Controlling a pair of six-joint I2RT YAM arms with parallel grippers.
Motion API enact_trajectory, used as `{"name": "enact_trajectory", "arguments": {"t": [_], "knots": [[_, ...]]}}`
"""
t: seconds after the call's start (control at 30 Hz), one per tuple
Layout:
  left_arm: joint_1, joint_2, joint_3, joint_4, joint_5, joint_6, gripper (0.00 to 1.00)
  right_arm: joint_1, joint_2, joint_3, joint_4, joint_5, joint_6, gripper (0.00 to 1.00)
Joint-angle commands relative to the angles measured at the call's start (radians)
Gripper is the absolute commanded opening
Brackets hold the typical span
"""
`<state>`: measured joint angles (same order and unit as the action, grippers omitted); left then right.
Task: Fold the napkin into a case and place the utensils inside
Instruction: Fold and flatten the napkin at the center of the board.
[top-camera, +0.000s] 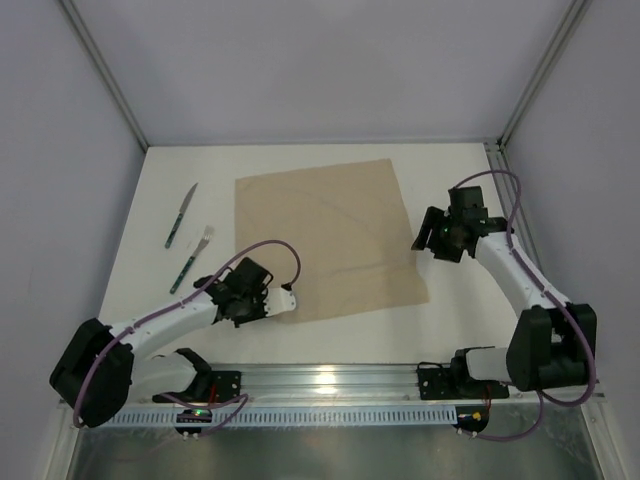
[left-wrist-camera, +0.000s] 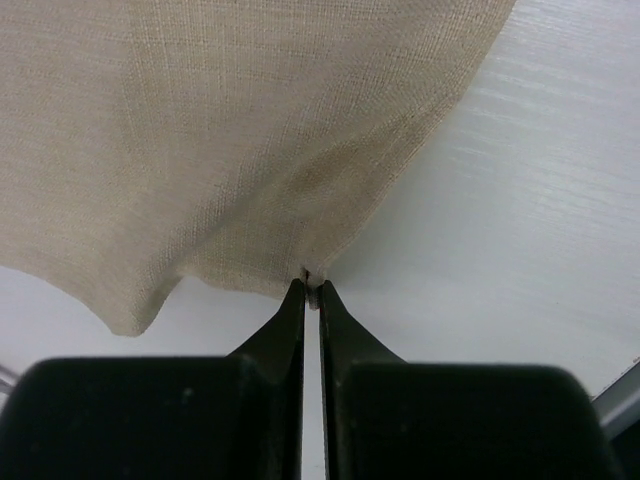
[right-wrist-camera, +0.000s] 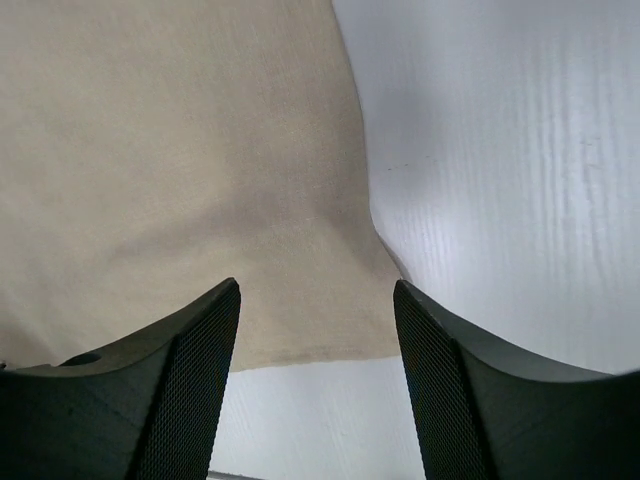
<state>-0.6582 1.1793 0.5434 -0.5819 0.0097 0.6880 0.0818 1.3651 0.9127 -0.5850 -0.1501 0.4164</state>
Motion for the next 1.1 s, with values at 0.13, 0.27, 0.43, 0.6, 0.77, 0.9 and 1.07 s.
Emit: {"name": "enact_trajectory", "arguments": {"t": [0.13, 0.27, 0.43, 0.6, 0.77, 0.9, 1.07], "knots": [[0.072, -0.183, 0.030, -0.044, 0.022, -0.064, 0.00, 0.025, -0.222, 0.121, -0.277, 0.141, -0.095, 0.68], [0.173, -0.207, 0.052, -0.065, 0.033, -0.038, 0.00, 0.174, -0.280, 0.329, -0.285, 0.139, -0.276, 0.67], [0.279, -0.191, 0.064, -0.104, 0.082, -0.047, 0.00, 0.386, -0.428, 0.226, 0.005, -0.059, -0.707, 0.68], [0.313, -0.182, 0.092, -0.142, 0.070, -0.056, 0.00, 0.463, -0.466, -0.015, -0.177, -0.232, -1.280, 0.67], [0.313, -0.152, 0.150, -0.185, 0.059, -0.096, 0.00, 0.466, -0.439, -0.173, -0.205, -0.148, -1.378, 0.67], [0.313, -0.130, 0.167, -0.202, 0.072, -0.110, 0.00, 0.466, -0.364, -0.201, -0.174, -0.126, -1.412, 0.67], [0.313, -0.138, 0.170, -0.208, 0.059, -0.113, 0.00, 0.466, -0.255, -0.271, -0.087, -0.048, -1.409, 0.64]]}}
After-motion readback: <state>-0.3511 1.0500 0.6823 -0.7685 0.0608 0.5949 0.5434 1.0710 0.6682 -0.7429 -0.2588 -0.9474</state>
